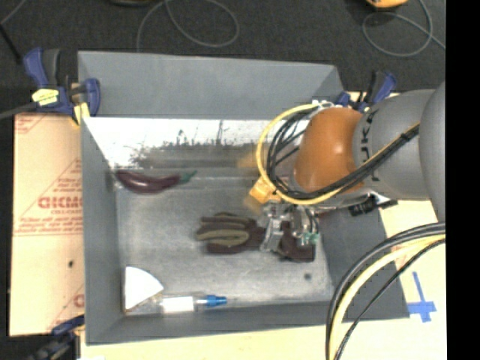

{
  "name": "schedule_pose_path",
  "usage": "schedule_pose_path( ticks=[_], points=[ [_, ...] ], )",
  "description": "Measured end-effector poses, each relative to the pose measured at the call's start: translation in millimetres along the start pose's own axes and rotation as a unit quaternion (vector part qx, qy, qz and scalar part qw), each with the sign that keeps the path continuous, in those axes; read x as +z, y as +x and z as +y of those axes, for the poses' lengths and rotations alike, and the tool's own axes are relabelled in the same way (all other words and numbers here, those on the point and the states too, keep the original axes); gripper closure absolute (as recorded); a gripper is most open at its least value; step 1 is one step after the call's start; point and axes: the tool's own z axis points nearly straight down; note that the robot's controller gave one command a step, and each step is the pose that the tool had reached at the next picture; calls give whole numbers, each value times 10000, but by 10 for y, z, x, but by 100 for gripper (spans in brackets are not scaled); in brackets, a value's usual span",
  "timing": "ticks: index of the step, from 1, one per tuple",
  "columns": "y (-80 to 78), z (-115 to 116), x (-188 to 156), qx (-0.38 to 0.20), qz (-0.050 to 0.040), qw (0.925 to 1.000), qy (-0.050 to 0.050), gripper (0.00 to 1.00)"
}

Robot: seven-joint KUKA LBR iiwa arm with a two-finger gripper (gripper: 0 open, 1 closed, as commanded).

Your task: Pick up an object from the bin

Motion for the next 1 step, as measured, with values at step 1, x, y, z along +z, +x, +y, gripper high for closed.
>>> schedule_pose_path(
  ticks=[1],
  points=[
    [-6,0,-139,-2,-6,10000,-1,100]
  ],
)
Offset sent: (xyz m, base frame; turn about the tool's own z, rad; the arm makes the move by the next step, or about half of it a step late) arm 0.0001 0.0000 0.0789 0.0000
